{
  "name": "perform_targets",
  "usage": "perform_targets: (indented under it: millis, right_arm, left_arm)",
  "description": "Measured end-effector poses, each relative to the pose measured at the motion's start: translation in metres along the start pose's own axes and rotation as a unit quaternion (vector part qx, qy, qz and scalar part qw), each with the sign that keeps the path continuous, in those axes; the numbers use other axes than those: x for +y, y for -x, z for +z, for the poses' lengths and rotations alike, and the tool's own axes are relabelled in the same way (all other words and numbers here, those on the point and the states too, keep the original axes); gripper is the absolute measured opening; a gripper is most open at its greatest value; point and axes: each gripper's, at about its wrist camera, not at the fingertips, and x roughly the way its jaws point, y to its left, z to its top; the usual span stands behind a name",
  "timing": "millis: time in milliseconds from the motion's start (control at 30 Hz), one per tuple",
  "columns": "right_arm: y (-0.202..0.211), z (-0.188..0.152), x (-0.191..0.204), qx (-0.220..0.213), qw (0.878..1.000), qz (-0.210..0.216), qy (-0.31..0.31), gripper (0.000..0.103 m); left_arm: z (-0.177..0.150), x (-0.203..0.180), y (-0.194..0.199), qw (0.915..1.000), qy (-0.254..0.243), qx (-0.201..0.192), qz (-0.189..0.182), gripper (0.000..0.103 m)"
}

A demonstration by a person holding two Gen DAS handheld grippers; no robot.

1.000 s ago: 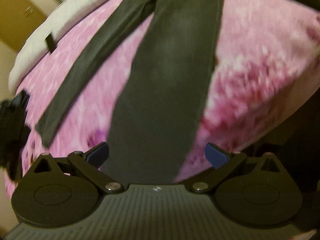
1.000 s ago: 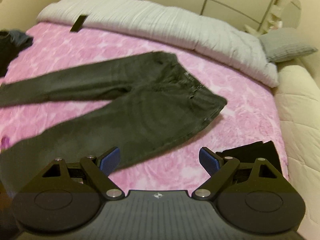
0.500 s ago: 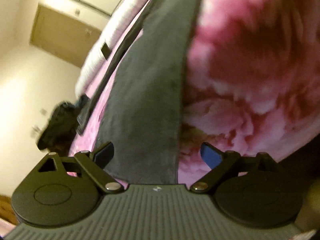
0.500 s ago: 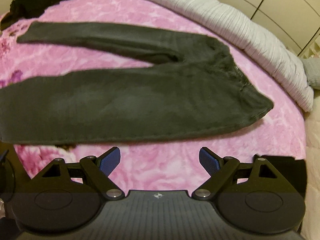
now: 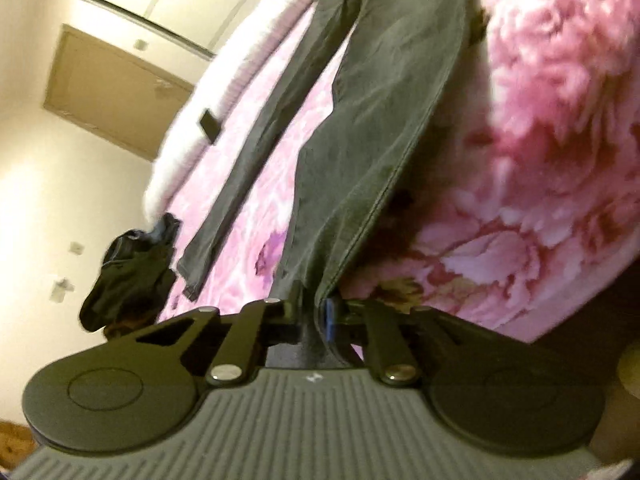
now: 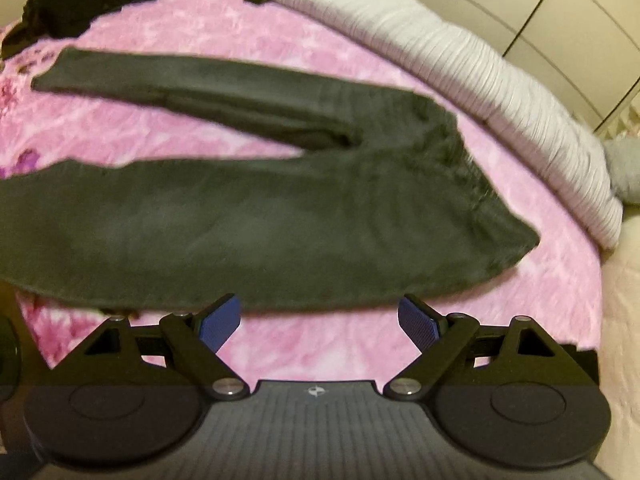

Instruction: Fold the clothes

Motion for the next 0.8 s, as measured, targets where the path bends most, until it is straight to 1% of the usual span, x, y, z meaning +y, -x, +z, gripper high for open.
perform_targets:
  millis: [67, 167, 267, 333, 400, 433, 467, 533, 567, 600, 700, 800]
  right_arm:
    - [0.000, 0.004, -0.014, -0.018, 1.000, -0.001, 0.013, 0.088]
    - [-0.012, 0.001, -0.040, -0.044, 0.996, -0.007, 0.071, 0.088]
    - [-0.041, -0.016, -0.071, -0.055, 0.986, -0.026, 0.158, 0.088]
    - [-0.066, -0.030, -0.091, -0.054, 0.973, -0.040, 0.220, 0.088]
    - [-0.097, -0.045, -0.113, -0.044, 0.953, -0.053, 0.294, 0.087]
    - [-0.113, -0.053, -0.123, -0.037, 0.941, -0.057, 0.332, 0.087]
    - [-0.131, -0.061, -0.132, -0.027, 0.926, -0.058, 0.373, 0.086]
    - [-0.164, -0.075, -0.149, -0.011, 0.891, -0.065, 0.450, 0.078]
    - [-0.179, -0.079, -0.158, -0.009, 0.875, -0.068, 0.478, 0.076]
    - [-0.192, -0.082, -0.166, -0.009, 0.864, -0.072, 0.499, 0.075]
    - [-0.220, -0.083, -0.181, -0.026, 0.844, -0.074, 0.530, 0.074]
    - [-0.240, -0.083, -0.187, -0.051, 0.819, -0.070, 0.567, 0.064]
  left_arm:
    - [0.009, 0.016, 0.003, 0.9995, -0.005, 0.015, -0.027, 0.007]
    - [0.026, 0.043, 0.008, 0.9973, -0.008, 0.040, -0.060, 0.006]
    - [0.048, 0.066, 0.013, 0.9952, 0.000, 0.070, -0.068, 0.005]
    - [0.065, 0.083, 0.007, 0.9930, 0.011, 0.094, -0.070, 0.005]
    - [0.082, 0.095, 0.004, 0.9908, 0.008, 0.117, -0.067, 0.005]
    - [0.091, 0.101, 0.002, 0.9895, 0.013, 0.127, -0.067, 0.005]
    - [0.096, 0.105, -0.001, 0.9881, 0.016, 0.139, -0.065, 0.005]
    - [0.105, 0.112, -0.008, 0.9844, 0.026, 0.163, -0.061, 0.005]
    - [0.108, 0.115, -0.013, 0.9822, 0.033, 0.175, -0.060, 0.005]
    - [0.110, 0.117, -0.017, 0.9801, 0.037, 0.186, -0.059, 0.005]
    - [0.117, 0.121, -0.027, 0.9741, 0.043, 0.214, -0.058, 0.004]
    - [0.121, 0.122, -0.036, 0.9706, 0.039, 0.231, -0.058, 0.004]
